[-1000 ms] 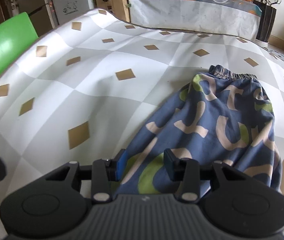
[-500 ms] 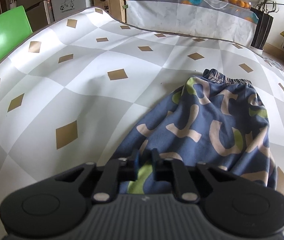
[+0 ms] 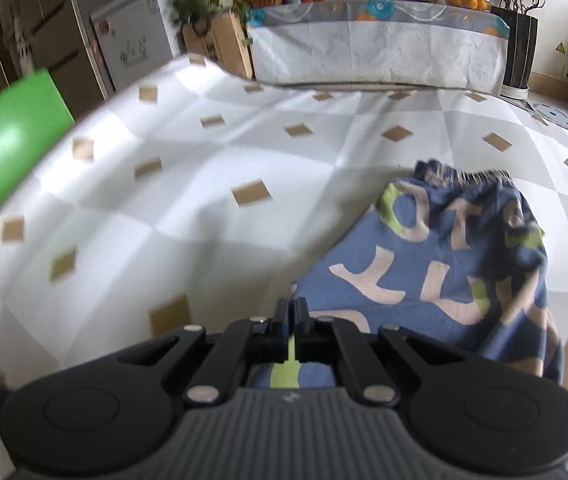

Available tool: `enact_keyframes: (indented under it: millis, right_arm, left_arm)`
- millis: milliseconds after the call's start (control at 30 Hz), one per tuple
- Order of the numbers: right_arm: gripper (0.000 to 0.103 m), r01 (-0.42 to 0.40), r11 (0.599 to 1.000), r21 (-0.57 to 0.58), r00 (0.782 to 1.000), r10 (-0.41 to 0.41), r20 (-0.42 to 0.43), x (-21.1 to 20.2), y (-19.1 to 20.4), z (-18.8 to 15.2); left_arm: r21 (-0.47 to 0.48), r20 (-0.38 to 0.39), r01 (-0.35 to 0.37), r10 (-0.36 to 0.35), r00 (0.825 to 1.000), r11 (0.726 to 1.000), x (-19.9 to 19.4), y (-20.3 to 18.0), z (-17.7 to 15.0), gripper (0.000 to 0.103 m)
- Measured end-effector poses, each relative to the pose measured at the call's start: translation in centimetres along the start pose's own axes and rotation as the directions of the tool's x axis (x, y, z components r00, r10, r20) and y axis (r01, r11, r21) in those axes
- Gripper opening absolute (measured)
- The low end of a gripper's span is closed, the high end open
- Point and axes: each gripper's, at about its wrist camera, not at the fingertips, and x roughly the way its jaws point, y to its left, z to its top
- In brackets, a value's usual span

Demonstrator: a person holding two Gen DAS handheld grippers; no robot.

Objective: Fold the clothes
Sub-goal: 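Grasp the green-lined cuff with the left tool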

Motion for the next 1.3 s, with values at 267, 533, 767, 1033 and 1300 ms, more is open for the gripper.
enact_keyframes:
  millis: [267, 533, 767, 1033, 1300]
  right_arm:
    - [0.007, -0.073, 0.994, 0.077, 0.997, 0.073, 0.001, 1.1, -0.1, 1.0]
    - [0.028, -0.036, 0.999, 0.014, 0.999, 0.036, -0.031, -1.4, -1.4, -0.7]
    - [0.038, -0.009, 0.999, -0.032, 0.997, 0.007, -0.077, -5.0, -4.3, -3.0]
    - [0.046, 0.038, 0.994, -0.099, 0.993, -0.049, -0.112, -8.6, -8.2, -4.4]
    - [0.05, 0.101, 0.995, -0.021, 0.986, -0.103, -0.129, -9.1, -13.5, -5.3]
  left_arm:
    - [0.003, 0.002, -0.01, 0.01, 1.0, 1.0, 0.0, 0.0, 0.0, 0.103]
    - [0.037, 0.007, -0.008, 0.008, 1.0, 0.999, 0.0, -0.8, -0.2, 0.103]
    - [0.134, 0.009, -0.002, 0.001, 1.0, 0.991, 0.0, -3.4, -1.8, 0.103]
    - [0.299, -0.002, -0.011, 0.012, 1.0, 0.954, 0.8, -7.7, -5.1, 0.103]
    - [0.416, -0.013, -0.022, 0.03, 0.999, 0.909, 1.8, -10.9, -8.0, 0.103]
